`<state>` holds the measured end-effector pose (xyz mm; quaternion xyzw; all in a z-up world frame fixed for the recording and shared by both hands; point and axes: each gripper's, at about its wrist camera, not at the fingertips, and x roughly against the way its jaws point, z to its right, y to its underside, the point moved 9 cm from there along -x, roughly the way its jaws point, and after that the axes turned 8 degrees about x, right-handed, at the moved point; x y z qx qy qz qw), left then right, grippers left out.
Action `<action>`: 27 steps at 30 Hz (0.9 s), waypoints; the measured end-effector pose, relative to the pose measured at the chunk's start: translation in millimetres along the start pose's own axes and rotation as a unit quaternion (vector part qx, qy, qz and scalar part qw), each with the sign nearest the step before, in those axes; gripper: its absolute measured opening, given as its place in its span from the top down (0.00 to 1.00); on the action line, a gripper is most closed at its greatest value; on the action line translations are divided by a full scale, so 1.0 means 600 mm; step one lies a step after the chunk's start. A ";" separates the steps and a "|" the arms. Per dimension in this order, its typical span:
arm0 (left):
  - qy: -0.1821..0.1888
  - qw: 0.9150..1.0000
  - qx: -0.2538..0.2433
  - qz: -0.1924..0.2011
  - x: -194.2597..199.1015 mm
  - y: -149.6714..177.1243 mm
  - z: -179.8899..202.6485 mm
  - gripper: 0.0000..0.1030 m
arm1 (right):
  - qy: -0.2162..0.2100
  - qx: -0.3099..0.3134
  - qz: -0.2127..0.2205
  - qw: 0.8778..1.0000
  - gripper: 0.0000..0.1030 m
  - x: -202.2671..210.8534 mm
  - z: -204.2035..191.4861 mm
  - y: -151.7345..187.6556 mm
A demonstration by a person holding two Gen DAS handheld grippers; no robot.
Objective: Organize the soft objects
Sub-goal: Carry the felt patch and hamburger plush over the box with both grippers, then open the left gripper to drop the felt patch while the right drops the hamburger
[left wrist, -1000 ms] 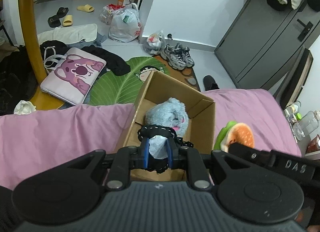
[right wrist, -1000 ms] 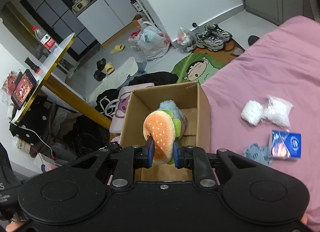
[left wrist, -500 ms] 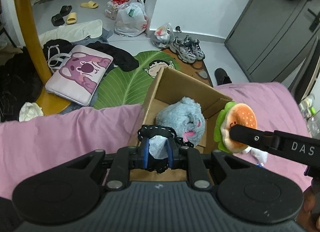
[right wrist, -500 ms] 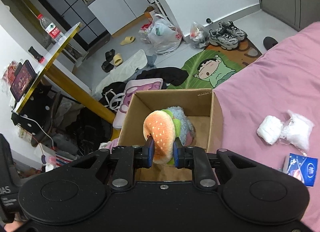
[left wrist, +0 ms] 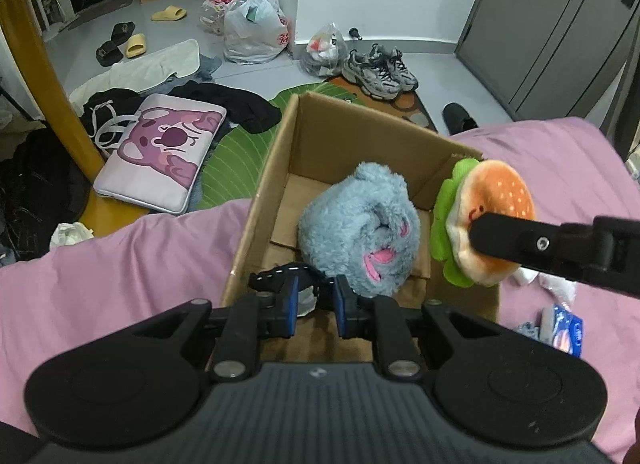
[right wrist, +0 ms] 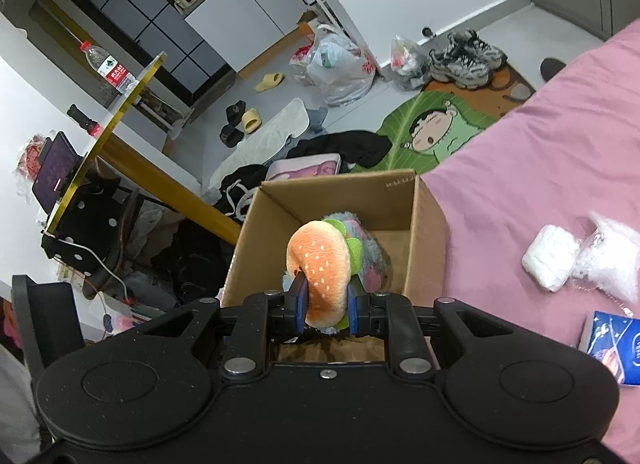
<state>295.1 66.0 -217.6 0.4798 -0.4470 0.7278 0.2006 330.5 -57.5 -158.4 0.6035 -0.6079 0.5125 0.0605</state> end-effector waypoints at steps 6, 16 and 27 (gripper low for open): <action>-0.021 1.000 -0.003 -0.007 -0.017 0.007 -0.001 0.84 | -0.003 -0.008 -0.006 1.000 0.81 -0.009 0.014 -0.001; -0.019 1.000 -0.008 0.002 -0.011 0.003 -0.002 0.80 | 0.020 -0.012 0.002 1.000 0.80 -0.014 0.029 -0.005; 0.020 1.000 0.009 0.021 0.028 -0.013 -0.016 0.56 | 0.064 0.005 0.023 0.998 0.79 -0.025 0.024 -0.027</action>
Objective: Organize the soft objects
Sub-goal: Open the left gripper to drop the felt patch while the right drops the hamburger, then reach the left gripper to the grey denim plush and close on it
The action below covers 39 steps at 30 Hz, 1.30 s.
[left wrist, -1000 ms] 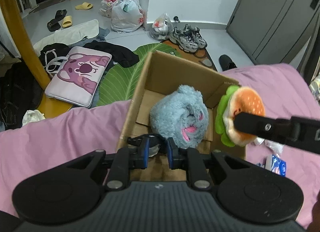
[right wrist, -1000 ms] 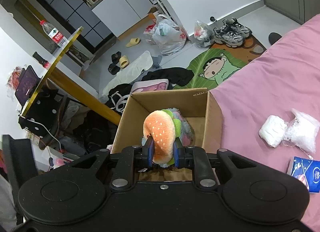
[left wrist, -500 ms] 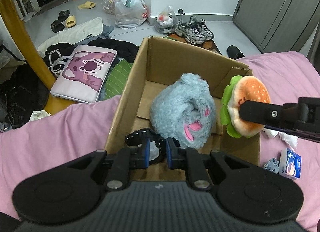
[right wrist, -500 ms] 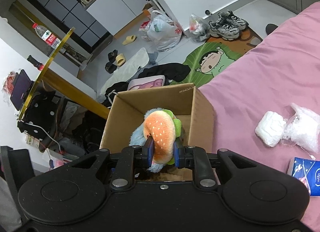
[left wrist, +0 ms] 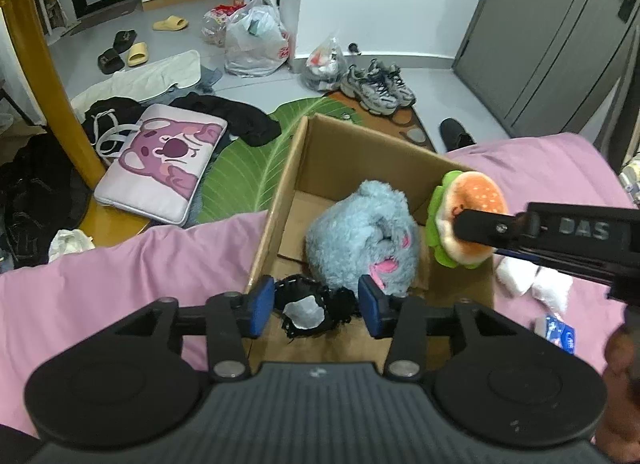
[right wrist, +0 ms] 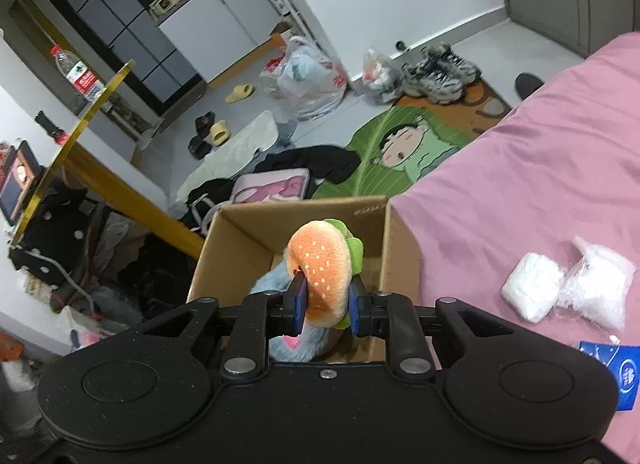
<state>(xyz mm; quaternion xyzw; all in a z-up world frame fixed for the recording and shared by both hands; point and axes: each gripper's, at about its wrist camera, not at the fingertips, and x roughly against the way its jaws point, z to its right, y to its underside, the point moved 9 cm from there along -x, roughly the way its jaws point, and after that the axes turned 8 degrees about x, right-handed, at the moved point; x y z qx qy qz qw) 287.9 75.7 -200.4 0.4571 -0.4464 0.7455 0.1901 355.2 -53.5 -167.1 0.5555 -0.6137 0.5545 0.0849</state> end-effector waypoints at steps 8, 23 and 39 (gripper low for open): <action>0.021 1.000 0.002 0.005 0.027 0.000 -0.004 0.45 | 0.020 0.003 0.011 1.000 0.69 -0.007 0.007 -0.009; 0.007 0.999 0.024 0.022 0.070 -0.002 -0.023 0.18 | 0.004 0.007 0.008 1.000 0.55 0.006 0.003 -0.007; -0.019 0.998 0.017 0.059 0.129 0.004 0.000 0.18 | -0.004 -0.039 0.041 0.998 0.15 0.101 0.047 0.007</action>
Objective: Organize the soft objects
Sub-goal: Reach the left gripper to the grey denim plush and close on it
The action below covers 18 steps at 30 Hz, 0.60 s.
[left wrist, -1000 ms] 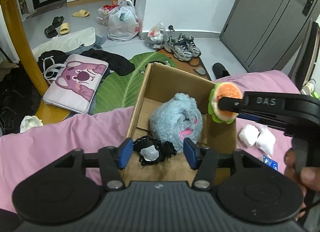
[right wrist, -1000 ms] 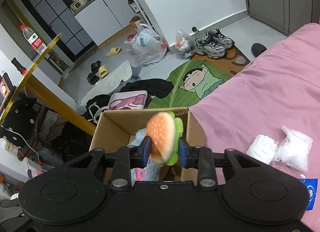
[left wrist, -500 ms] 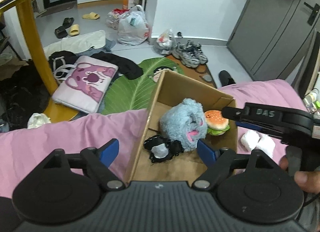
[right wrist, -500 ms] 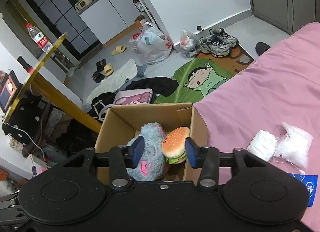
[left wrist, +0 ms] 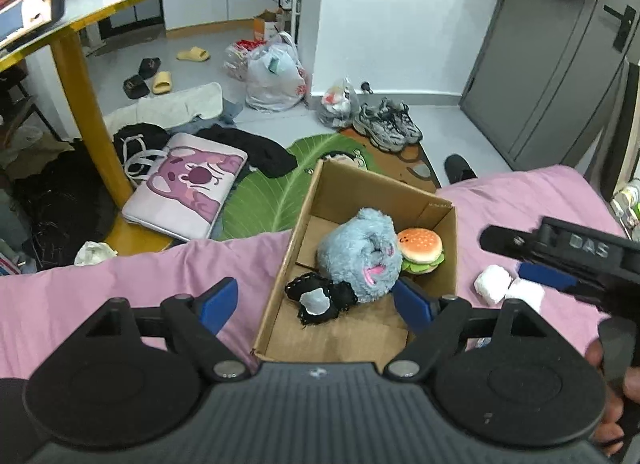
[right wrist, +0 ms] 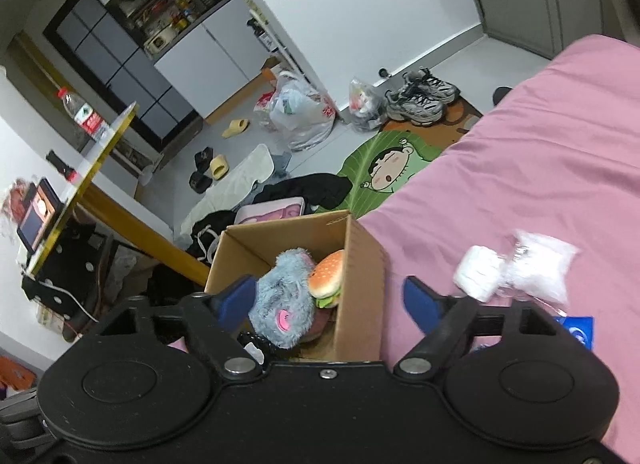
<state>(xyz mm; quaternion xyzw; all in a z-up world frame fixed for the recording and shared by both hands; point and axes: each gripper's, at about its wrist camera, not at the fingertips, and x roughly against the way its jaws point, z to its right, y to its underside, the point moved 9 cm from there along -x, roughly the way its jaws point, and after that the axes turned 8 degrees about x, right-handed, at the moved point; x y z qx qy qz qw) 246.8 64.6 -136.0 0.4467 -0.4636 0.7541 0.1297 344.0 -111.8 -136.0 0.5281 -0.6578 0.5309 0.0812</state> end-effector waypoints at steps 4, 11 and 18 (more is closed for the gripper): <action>0.003 1.000 0.000 0.014 0.015 0.001 0.013 0.18 | -0.019 -0.025 0.001 0.999 0.08 0.025 0.011 0.003; 0.010 0.999 -0.008 0.044 0.040 0.007 0.052 0.18 | 0.009 -0.057 0.012 0.998 0.00 0.065 0.078 0.029; 0.023 0.999 -0.027 0.032 0.052 0.030 0.103 0.18 | 0.019 -0.121 0.003 0.993 0.00 0.073 0.145 0.058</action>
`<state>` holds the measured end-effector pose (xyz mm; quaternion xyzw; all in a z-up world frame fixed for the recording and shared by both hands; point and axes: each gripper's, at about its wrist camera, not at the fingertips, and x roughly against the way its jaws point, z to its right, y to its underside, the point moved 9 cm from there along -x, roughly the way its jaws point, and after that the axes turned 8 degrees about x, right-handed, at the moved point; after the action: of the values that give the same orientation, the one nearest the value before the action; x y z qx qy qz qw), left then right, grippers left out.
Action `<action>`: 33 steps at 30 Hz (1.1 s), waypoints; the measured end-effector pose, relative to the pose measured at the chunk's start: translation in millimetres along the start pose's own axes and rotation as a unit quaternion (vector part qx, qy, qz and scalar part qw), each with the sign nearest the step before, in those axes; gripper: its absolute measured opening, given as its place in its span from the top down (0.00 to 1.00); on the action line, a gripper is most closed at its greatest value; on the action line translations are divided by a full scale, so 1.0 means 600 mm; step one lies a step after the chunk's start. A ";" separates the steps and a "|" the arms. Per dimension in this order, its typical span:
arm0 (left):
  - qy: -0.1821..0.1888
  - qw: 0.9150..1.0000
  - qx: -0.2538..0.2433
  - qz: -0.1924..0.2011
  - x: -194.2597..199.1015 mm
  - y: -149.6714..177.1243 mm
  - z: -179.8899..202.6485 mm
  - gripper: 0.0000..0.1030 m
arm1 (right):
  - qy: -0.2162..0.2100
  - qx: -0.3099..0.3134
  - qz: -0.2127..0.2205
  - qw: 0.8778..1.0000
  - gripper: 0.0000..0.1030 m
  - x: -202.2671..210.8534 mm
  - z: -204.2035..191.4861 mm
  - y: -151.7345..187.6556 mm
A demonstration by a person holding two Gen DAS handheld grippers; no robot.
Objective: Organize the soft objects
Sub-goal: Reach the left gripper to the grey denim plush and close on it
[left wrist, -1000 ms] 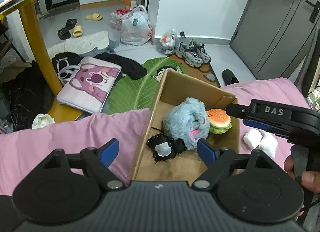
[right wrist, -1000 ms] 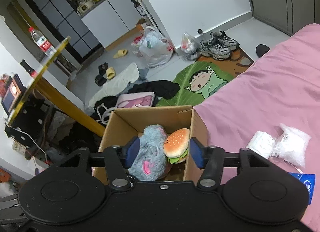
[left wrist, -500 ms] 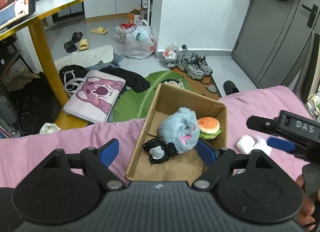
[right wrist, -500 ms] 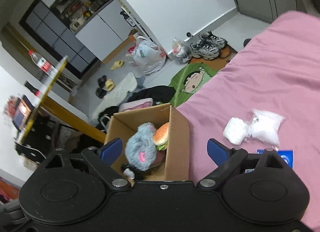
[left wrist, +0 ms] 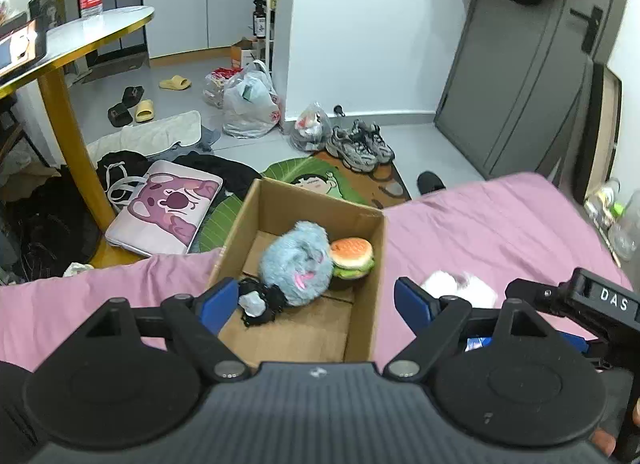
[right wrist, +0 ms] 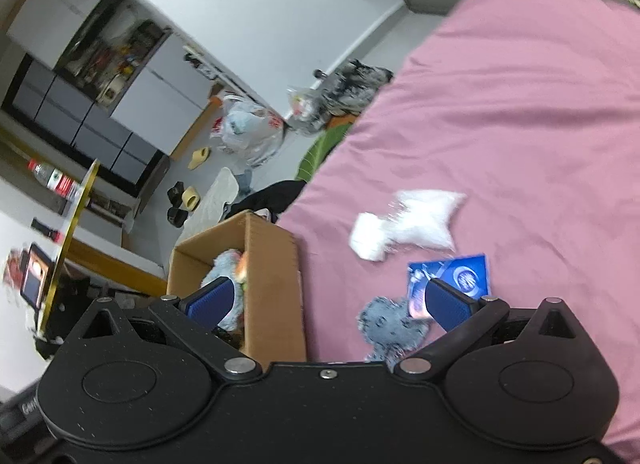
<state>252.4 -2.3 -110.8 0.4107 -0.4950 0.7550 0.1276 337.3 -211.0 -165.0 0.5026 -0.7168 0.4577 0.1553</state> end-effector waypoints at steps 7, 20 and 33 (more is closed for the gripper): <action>0.008 0.999 -0.034 -0.008 0.002 0.025 0.059 0.18 | 0.012 -0.033 0.003 0.999 0.00 0.007 0.052 0.006; 0.015 0.997 -0.050 -0.048 -0.039 0.093 0.143 0.18 | 0.024 -0.102 -0.016 0.994 0.00 0.015 0.141 0.031; 0.004 0.994 -0.070 -0.082 -0.103 0.157 0.185 0.21 | -0.004 -0.126 -0.027 0.992 0.00 0.000 0.156 0.033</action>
<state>289.6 -128.6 -198.0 0.4372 -0.5106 0.7072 0.2190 342.5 -285.6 -225.0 0.4998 -0.7557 0.3574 0.2264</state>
